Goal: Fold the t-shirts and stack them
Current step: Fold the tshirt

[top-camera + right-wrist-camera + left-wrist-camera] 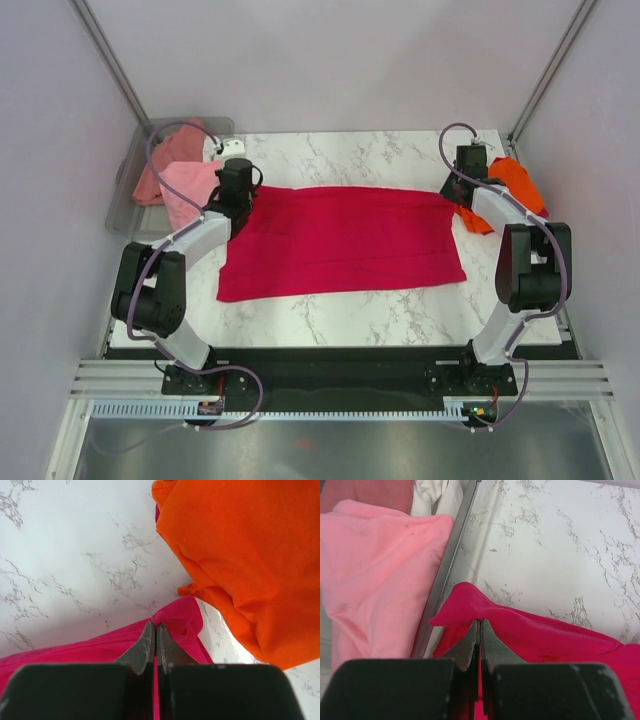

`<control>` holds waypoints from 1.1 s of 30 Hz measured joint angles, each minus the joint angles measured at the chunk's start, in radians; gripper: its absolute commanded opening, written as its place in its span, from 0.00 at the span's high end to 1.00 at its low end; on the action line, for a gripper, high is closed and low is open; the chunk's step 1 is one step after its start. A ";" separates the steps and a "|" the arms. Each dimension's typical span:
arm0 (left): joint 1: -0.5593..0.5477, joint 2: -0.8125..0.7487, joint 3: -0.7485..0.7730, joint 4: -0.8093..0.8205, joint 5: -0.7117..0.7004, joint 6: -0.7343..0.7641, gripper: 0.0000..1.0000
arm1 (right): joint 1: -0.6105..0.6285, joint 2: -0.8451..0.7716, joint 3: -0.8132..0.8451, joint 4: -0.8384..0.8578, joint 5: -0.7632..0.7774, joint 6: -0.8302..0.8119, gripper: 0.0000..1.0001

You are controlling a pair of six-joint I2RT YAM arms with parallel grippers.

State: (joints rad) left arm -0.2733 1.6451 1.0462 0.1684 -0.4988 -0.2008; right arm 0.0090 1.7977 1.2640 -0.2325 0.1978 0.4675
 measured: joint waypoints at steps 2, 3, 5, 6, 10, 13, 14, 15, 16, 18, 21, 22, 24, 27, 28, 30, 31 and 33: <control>-0.023 -0.010 -0.012 0.005 -0.028 0.018 0.98 | 0.000 -0.011 -0.019 -0.001 -0.003 0.000 1.00; -0.031 -0.015 -0.017 0.006 -0.041 0.026 0.98 | 0.000 -0.016 -0.027 0.000 -0.005 0.000 1.00; -0.045 -0.024 -0.029 0.010 -0.056 0.035 0.98 | 0.000 -0.024 -0.040 0.000 -0.009 0.000 1.00; -0.050 -0.030 -0.039 0.013 -0.063 0.038 0.98 | 0.000 -0.029 -0.047 0.000 -0.010 0.000 1.00; -0.056 -0.067 -0.086 0.014 -0.093 0.040 0.98 | 0.000 -0.056 -0.076 0.000 -0.010 0.004 1.00; -0.063 -0.106 -0.123 0.006 -0.103 0.040 0.98 | 0.000 -0.079 -0.101 -0.001 -0.010 0.007 1.00; -0.066 -0.118 -0.130 -0.003 -0.104 0.040 0.98 | 0.000 -0.087 -0.109 -0.001 -0.009 0.007 1.00; -0.071 -0.133 -0.135 -0.018 -0.108 0.040 0.98 | 0.000 -0.094 -0.116 -0.001 -0.009 0.007 1.00; -0.077 -0.146 -0.137 -0.030 -0.114 0.040 0.98 | 0.000 -0.100 -0.122 -0.002 -0.009 0.007 1.00; -0.084 -0.166 -0.138 -0.044 -0.121 0.039 0.98 | 0.000 -0.113 -0.134 -0.004 -0.008 0.007 1.00; -0.090 -0.192 -0.155 -0.053 -0.125 0.036 0.98 | 0.000 -0.135 -0.158 -0.005 -0.003 0.008 1.00; -0.090 -0.194 -0.160 -0.061 -0.126 0.033 0.98 | 0.000 -0.142 -0.167 -0.005 0.000 0.008 1.00; -0.092 -0.198 -0.179 -0.071 -0.125 0.023 0.98 | 0.000 -0.153 -0.188 -0.005 0.009 0.011 1.00; -0.098 -0.207 -0.215 -0.095 -0.124 0.000 0.98 | 0.000 -0.163 -0.226 -0.001 0.029 0.024 1.00; -0.101 -0.212 -0.227 -0.111 -0.122 -0.012 0.98 | 0.000 -0.165 -0.242 0.001 0.035 0.029 0.99; -0.105 -0.223 -0.249 -0.141 -0.120 -0.038 0.98 | 0.000 -0.170 -0.278 0.003 0.048 0.042 0.97; -0.109 -0.235 -0.266 -0.155 -0.118 -0.058 0.98 | 0.000 -0.174 -0.303 0.011 0.053 0.054 0.93; -0.113 -0.265 -0.307 -0.179 -0.103 -0.088 0.75 | 0.000 -0.194 -0.355 0.021 0.065 0.082 0.48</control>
State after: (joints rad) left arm -0.3866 1.3804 0.7391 -0.0109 -0.6018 -0.2890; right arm 0.0090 1.6035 0.9089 -0.2115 0.2626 0.5499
